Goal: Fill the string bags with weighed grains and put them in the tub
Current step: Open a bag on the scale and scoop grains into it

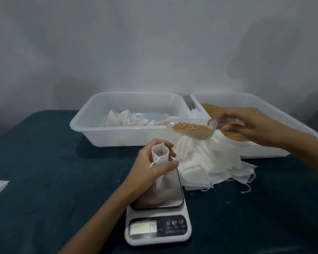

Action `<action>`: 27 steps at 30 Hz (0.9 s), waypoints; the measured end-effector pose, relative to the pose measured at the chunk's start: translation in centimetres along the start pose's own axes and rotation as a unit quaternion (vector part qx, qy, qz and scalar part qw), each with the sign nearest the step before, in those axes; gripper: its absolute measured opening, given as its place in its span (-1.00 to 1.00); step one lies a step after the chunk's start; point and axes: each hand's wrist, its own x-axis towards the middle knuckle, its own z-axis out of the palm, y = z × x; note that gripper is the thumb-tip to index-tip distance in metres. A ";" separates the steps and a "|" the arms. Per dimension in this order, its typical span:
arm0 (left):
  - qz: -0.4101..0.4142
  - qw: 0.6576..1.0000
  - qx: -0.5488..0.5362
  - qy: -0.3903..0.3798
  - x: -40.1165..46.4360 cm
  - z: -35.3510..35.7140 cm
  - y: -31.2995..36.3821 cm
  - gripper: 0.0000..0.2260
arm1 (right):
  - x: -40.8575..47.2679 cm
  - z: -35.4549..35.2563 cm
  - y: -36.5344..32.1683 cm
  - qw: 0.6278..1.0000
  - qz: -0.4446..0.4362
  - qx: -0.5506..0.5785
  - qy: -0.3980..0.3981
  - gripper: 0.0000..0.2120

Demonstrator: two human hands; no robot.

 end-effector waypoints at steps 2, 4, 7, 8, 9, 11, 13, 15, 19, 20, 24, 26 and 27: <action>0.003 1.000 0.001 -0.001 -0.1 0.0 0.0 -0.71 | 0.2 0.2 -1.2 1.000 -0.008 -0.023 -0.014 -0.82; 0.005 1.000 -0.001 0.002 -0.1 0.0 0.1 -0.73 | 0.4 0.3 -2.0 0.998 -0.009 -0.049 -0.025 -0.79; 0.016 1.000 0.007 -0.003 0.0 -0.1 0.0 -0.75 | 0.6 0.1 -2.5 0.998 -0.022 -0.057 -0.020 -0.74; 0.017 1.000 0.008 -0.005 0.0 -0.1 0.0 -0.75 | 0.6 0.0 -2.7 0.998 -0.026 -0.060 -0.017 -0.74; 0.014 1.000 0.005 -0.006 0.0 -0.1 0.0 -0.73 | 0.7 -0.1 -2.8 0.997 -0.030 -0.067 -0.015 -0.73; 0.007 1.000 0.000 -0.008 -0.1 -0.1 -0.1 -0.71 | 0.7 -0.5 -3.1 0.996 -0.037 -0.083 -0.014 -0.73; 0.001 1.000 0.001 -0.009 -0.1 0.0 -0.2 -0.70 | 0.8 -0.8 -3.3 0.994 -0.042 -0.101 -0.017 -0.73; -0.005 1.000 0.004 -0.004 -0.1 0.1 -0.2 -0.67 | 1.0 -0.9 -3.4 0.991 -0.048 -0.126 -0.024 -0.73; -0.017 1.000 0.010 -0.003 -0.1 0.3 -0.3 -0.67 | 1.2 -1.0 -3.5 0.984 -0.067 -0.162 -0.015 -0.73; -0.020 1.000 0.009 -0.004 -0.1 0.3 -0.4 -0.67 | 1.3 -1.0 -3.5 0.983 -0.073 -0.168 -0.012 -0.73; -0.021 1.000 0.008 -0.004 0.0 0.3 -0.5 -0.67 | 1.5 -1.0 -3.7 0.977 -0.097 -0.192 0.000 -0.73; -0.021 1.000 0.003 -0.005 0.0 0.2 -0.5 -0.67 | 1.6 -1.0 -3.7 0.973 -0.110 -0.205 0.008 -0.72; -0.021 1.000 0.004 -0.007 0.0 0.2 -0.5 -0.67 | 1.6 -1.0 -3.7 0.971 -0.115 -0.210 0.012 -0.72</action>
